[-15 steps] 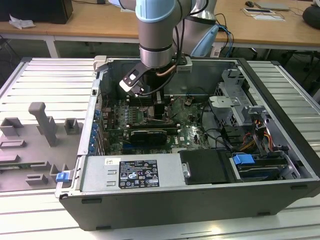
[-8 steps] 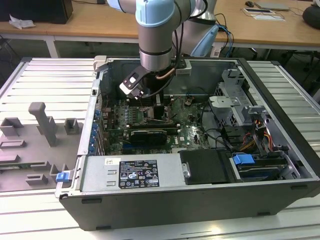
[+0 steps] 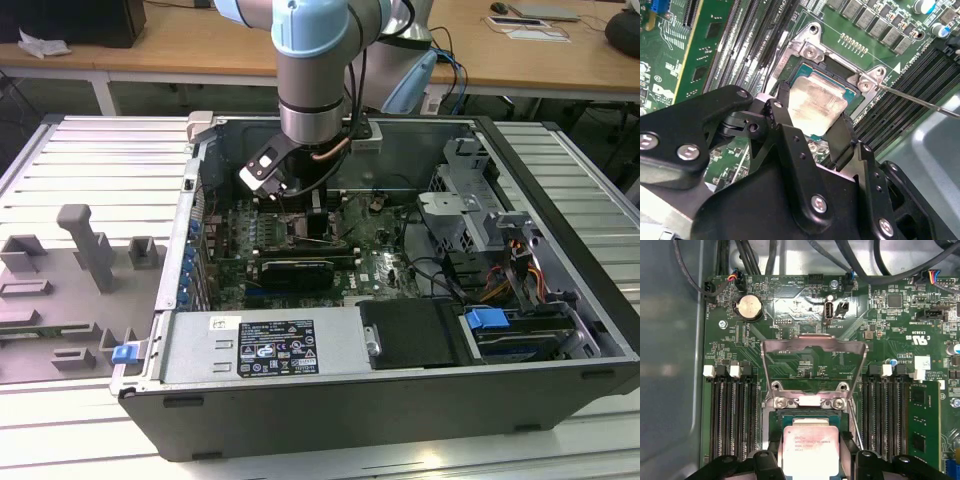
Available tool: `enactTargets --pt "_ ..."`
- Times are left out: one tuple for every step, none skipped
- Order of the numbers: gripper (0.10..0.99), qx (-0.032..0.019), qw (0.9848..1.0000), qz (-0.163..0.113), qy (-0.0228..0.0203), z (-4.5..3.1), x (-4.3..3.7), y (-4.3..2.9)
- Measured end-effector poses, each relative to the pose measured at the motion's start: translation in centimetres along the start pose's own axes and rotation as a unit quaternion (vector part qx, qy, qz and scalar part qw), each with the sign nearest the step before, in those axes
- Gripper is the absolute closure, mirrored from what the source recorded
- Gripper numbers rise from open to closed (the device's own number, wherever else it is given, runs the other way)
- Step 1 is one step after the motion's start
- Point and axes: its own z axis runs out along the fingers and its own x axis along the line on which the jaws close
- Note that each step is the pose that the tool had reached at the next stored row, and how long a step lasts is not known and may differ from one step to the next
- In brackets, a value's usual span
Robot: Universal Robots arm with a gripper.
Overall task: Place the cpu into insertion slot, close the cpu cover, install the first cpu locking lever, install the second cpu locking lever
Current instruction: 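Place the cpu into insertion slot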
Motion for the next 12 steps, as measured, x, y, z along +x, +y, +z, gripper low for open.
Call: enactTargets --pt "0.545 0.0002 1.0000 0.001 0.0000 0.03 0.06 0.01" --pt "0.545 0.0003 1.0000 0.001 0.0000 0.07 0.11 0.01" --pt "0.545 0.0005 1.0000 0.001 0.0000 0.13 0.16 0.01" --pt "0.545 0.0007 1.0000 0.001 -0.0002 0.19 0.17 0.01" --pt "0.545 0.0009 1.0000 0.001 -0.0004 0.24 0.17 0.01" --pt "0.545 0.0010 1.0000 0.001 -0.0004 0.27 0.17 0.00" --pt "0.545 0.0010 1.0000 0.001 -0.0003 0.29 0.18 0.00" --pt "0.545 0.0009 1.0000 0.001 -0.0002 0.30 0.18 0.00" --pt "0.545 0.0009 1.0000 0.001 -0.0001 0.30 0.18 0.00" --pt "0.545 0.0009 1.0000 0.001 -0.0001 0.30 0.18 0.00" --pt "0.545 0.0009 1.0000 0.001 -0.0001 0.31 0.18 0.00" --pt "0.545 0.0007 1.0000 0.001 0.0007 0.35 0.20 0.00"
